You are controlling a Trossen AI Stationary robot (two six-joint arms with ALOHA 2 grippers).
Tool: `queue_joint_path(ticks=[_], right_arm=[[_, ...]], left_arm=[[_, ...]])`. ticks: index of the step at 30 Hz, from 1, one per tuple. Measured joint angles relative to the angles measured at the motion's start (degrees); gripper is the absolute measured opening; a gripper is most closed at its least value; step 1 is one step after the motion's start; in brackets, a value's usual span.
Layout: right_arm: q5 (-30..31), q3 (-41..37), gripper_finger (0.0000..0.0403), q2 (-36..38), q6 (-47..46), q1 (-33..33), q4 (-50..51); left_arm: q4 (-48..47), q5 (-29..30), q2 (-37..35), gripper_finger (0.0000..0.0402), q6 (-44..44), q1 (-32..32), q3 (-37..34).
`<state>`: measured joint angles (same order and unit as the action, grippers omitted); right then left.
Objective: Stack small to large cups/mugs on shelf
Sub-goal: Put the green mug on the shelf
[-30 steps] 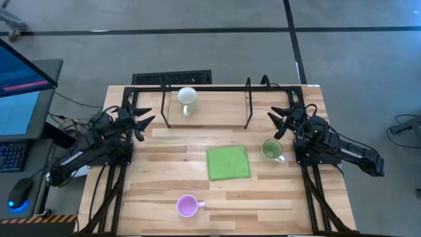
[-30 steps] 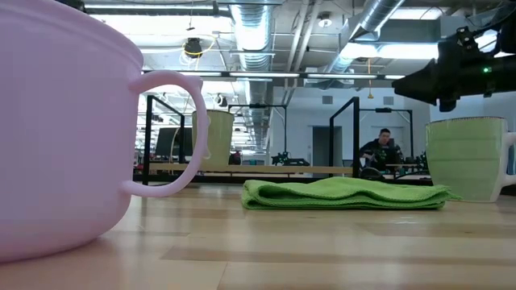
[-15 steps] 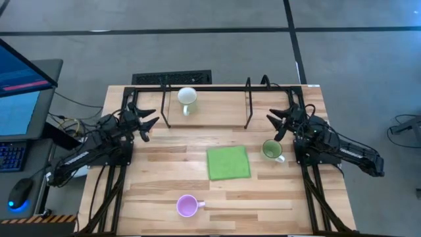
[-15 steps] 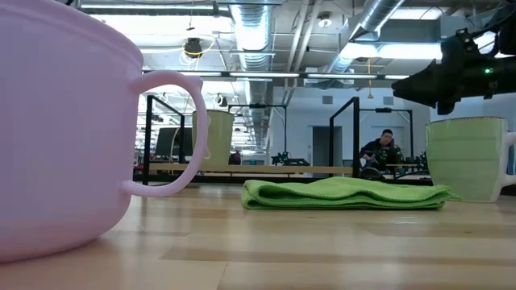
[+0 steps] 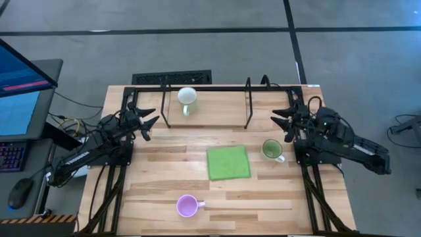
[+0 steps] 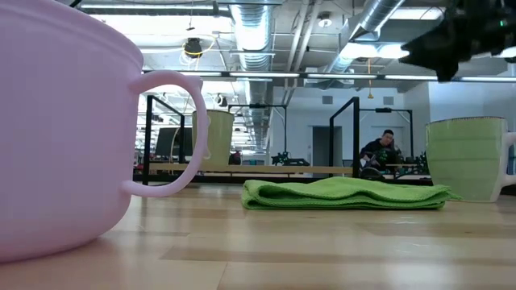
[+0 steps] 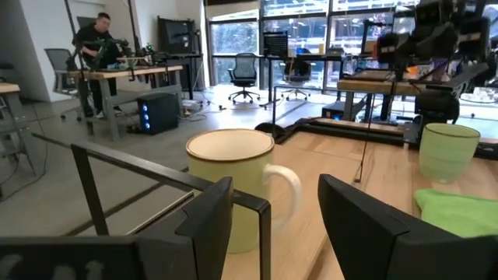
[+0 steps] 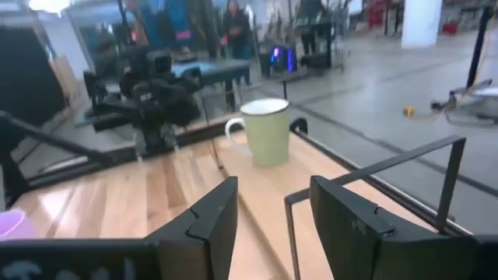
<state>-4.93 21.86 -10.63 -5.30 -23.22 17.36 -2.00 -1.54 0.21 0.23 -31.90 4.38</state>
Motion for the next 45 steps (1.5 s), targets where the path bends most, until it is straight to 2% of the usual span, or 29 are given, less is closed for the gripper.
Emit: queue_joint_path(ticks=[10, 14, 19, 24, 29, 38, 45], right_arm=[[-1.6, 24.5, 0.0184, -24.9, 11.6, 0.1, 28.0], [-2.6, 30.7, 0.0184, -32.7, 16.5, 1.4, 36.2], [-2.6, 35.9, 0.0184, -39.7, 17.3, 4.3, 42.1], [-2.7, 38.4, 0.0184, -43.6, 17.3, 7.2, 43.9], [-2.7, 39.4, 0.0184, -45.7, 12.6, 8.2, 43.6], [-2.6, 39.4, 0.0185, -46.1, 9.4, 8.1, 43.9], [-2.6, 39.4, 0.0228, -46.0, 9.8, 8.1, 43.9]], left_arm=[[-1.2, 0.1, 0.0, 0.0180, 0.2, 0.0, 0.0], [-2.6, 0.4, 0.0, 0.0180, 0.1, 0.0, 0.0], [-4.8, 0.4, 0.0, 0.0180, 0.0, 0.0, 0.0], [-5.6, 0.7, 0.0, 0.0180, -1.0, 0.0, 0.0], [-5.7, 0.7, 0.0, 0.0180, -1.6, 0.0, 0.0], [-5.9, 0.7, 0.0, 0.0180, -2.3, 0.0, 0.0], [-5.9, 3.5, 0.0, 0.0180, -2.7, 0.0, 0.0]])
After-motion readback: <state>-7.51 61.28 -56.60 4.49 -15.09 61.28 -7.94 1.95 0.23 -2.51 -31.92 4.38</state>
